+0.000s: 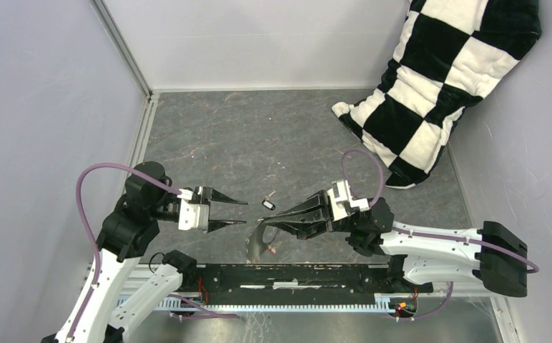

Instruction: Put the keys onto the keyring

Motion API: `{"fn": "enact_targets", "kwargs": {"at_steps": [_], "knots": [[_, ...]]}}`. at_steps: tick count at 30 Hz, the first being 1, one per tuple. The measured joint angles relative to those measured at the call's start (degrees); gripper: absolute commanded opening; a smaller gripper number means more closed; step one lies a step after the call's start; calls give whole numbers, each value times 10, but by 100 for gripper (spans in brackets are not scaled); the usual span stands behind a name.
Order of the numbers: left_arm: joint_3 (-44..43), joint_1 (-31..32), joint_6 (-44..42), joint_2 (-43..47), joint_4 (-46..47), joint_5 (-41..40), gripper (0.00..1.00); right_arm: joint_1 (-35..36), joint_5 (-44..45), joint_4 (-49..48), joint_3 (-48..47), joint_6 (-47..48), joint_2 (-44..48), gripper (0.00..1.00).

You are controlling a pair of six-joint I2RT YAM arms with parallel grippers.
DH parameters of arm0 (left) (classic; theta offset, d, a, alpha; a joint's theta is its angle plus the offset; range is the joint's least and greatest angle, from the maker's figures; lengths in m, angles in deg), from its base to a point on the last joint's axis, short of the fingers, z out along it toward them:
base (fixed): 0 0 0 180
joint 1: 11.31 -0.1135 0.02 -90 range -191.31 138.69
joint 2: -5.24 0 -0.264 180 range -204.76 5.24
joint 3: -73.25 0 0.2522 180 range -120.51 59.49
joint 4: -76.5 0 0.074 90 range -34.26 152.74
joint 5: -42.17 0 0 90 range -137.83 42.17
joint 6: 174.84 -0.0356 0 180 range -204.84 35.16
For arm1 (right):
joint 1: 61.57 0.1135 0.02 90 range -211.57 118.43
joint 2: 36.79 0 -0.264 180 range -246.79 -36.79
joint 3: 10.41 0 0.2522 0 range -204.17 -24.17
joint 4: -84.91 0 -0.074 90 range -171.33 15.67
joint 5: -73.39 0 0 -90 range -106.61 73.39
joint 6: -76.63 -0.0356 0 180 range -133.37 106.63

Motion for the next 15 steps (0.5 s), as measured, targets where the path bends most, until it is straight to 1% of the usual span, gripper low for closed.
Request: {"fn": "enact_targets", "kwargs": {"at_steps": [4,10,15], "knots": [[0,0,0,0,15,15,41,-30,-56,-84,-3,-69,-34,1],[-8,0,-12,-2,25,28,41,-36,-122,-125,-42,-124,-61,1],[-9,0,-17,3,34,24,42,-39,-157,-169,-84,-171,-84,1]]}}
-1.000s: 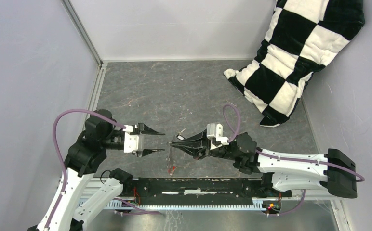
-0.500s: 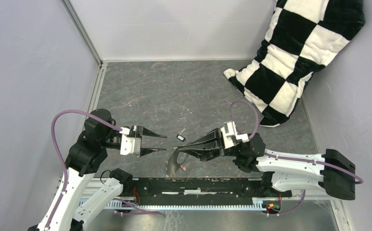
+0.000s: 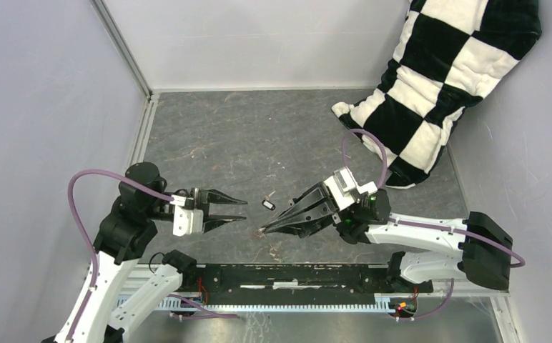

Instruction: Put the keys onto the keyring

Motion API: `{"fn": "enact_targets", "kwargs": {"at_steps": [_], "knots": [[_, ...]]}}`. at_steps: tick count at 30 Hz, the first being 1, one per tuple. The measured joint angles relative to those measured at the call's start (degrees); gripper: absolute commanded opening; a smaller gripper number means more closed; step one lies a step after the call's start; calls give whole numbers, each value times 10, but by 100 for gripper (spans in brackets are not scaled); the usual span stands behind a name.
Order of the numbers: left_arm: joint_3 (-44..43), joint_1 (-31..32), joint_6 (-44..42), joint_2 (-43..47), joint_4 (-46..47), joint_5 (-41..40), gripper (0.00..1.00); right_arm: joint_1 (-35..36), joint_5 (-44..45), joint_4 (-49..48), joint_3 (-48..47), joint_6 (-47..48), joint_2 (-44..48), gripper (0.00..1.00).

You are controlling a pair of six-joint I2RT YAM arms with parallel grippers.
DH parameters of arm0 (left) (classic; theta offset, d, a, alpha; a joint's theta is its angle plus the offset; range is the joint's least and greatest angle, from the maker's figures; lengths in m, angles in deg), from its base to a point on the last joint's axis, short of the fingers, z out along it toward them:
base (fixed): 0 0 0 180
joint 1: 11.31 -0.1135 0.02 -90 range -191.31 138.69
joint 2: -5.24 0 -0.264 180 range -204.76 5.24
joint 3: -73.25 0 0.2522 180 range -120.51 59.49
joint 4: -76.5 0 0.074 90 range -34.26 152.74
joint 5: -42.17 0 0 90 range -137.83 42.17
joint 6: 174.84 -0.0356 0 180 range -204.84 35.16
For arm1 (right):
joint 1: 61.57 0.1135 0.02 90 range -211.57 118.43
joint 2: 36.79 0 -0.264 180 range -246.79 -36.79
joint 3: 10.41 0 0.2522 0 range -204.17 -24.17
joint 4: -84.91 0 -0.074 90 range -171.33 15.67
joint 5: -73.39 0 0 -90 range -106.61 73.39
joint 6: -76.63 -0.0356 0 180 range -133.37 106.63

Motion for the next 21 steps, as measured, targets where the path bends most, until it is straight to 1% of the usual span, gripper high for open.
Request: {"fn": "enact_targets", "kwargs": {"at_steps": [9,19,21], "knots": [[0,0,1,20,40,-15,44,-1,-43,-22,-78,-111,-66,1],[0,0,12,38,75,-28,52,-1,-49,-27,-113,-197,-97,1],[0,0,20,40,86,-31,55,-1,-48,-27,-115,-208,-101,1]]}}
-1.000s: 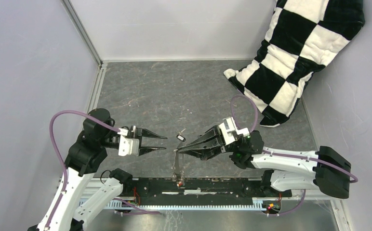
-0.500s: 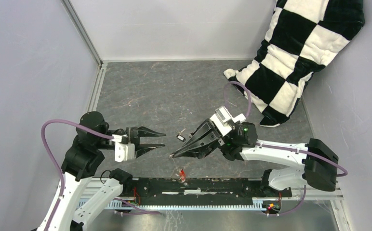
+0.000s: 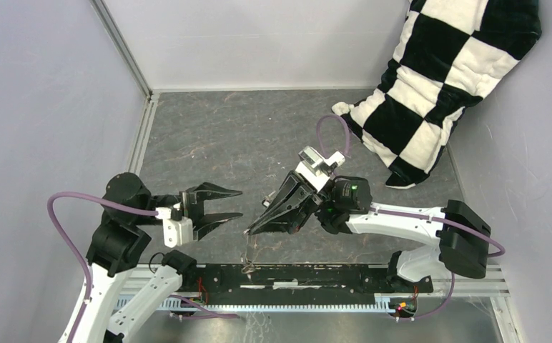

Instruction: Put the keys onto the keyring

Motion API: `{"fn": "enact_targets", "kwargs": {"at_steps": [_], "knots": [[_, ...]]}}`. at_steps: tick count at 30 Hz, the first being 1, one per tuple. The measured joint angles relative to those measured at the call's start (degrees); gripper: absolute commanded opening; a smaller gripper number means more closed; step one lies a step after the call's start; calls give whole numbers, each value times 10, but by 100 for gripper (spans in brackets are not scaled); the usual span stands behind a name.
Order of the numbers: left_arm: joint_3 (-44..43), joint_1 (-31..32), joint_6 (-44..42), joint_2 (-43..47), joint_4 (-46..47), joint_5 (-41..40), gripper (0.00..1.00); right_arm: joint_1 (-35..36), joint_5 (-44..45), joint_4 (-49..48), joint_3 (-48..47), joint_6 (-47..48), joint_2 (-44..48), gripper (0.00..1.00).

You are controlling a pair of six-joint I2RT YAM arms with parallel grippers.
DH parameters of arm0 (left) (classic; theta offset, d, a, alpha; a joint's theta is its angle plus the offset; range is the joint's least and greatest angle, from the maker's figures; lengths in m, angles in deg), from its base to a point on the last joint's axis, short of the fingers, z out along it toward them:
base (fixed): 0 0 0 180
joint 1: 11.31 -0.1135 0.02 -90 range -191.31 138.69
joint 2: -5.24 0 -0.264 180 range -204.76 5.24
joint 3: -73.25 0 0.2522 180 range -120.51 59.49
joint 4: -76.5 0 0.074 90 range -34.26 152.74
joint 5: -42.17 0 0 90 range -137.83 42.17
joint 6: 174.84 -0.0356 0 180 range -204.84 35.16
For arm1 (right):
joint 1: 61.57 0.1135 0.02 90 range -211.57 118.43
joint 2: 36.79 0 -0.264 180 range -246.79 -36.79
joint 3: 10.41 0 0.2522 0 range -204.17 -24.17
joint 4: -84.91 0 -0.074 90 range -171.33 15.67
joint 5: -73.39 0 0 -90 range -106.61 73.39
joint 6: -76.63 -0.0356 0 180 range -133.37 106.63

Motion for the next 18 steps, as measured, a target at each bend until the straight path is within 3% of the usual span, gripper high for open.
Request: {"fn": "enact_targets", "kwargs": {"at_steps": [2,11,18], "knots": [[0,0,8,3,10,-4,59,-1,1,0,-3,-12,-5,1],[0,0,25,12,33,-14,59,-4,18,0,-18,-42,-24,1],[0,0,41,26,48,-59,59,-5,38,0,4,6,-1,1]]}}
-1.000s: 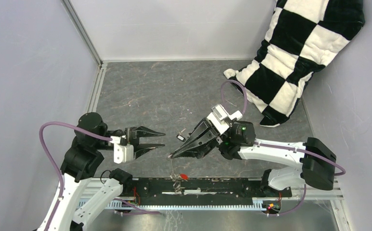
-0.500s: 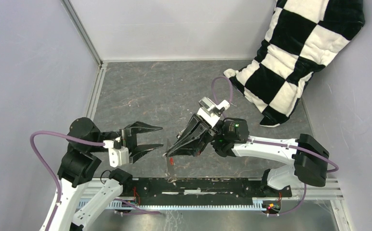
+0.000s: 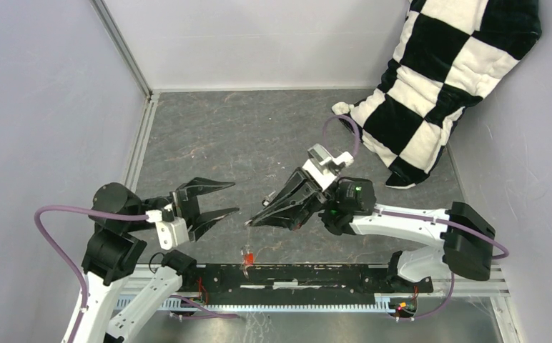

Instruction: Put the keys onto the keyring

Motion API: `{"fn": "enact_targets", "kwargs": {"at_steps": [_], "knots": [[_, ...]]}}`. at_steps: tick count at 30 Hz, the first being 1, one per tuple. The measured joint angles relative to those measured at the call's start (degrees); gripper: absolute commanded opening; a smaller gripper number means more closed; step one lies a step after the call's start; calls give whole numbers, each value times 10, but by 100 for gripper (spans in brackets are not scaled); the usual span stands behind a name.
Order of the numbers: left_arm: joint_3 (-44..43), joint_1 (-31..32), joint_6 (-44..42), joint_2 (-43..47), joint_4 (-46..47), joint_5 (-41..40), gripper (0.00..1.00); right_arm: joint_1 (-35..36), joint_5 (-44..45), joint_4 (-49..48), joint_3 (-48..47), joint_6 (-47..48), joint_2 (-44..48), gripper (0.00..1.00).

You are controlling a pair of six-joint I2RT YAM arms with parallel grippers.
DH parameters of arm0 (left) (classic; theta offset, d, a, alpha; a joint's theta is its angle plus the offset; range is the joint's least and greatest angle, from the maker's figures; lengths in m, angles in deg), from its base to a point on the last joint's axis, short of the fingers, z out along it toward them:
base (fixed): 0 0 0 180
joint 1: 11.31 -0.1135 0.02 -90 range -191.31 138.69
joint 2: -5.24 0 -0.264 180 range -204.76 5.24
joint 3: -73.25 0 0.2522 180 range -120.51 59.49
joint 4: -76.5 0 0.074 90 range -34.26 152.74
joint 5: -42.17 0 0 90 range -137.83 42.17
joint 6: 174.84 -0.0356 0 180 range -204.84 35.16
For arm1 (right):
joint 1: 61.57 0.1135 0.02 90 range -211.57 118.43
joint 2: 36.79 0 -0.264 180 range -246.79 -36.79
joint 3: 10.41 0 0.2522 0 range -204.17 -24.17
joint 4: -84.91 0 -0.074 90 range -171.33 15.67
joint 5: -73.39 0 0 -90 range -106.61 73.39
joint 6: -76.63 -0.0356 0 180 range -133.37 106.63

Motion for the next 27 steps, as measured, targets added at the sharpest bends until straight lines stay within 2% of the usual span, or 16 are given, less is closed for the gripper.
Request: {"fn": "enact_targets", "kwargs": {"at_steps": [2,5,7,12,20,27], "knots": [[0,0,21,6,16,-17,57,-1,14,0,18,27,20,1],[0,0,65,10,43,-36,44,-1,40,2,44,81,57,1],[-3,0,100,7,49,-29,42,-1,56,10,56,121,80,1],[-15,0,195,-15,69,38,41,3,85,52,63,201,113,1],[7,0,399,-56,229,75,42,15,113,132,67,282,112,1],[13,0,445,-52,266,84,43,22,132,173,67,324,112,1]]}}
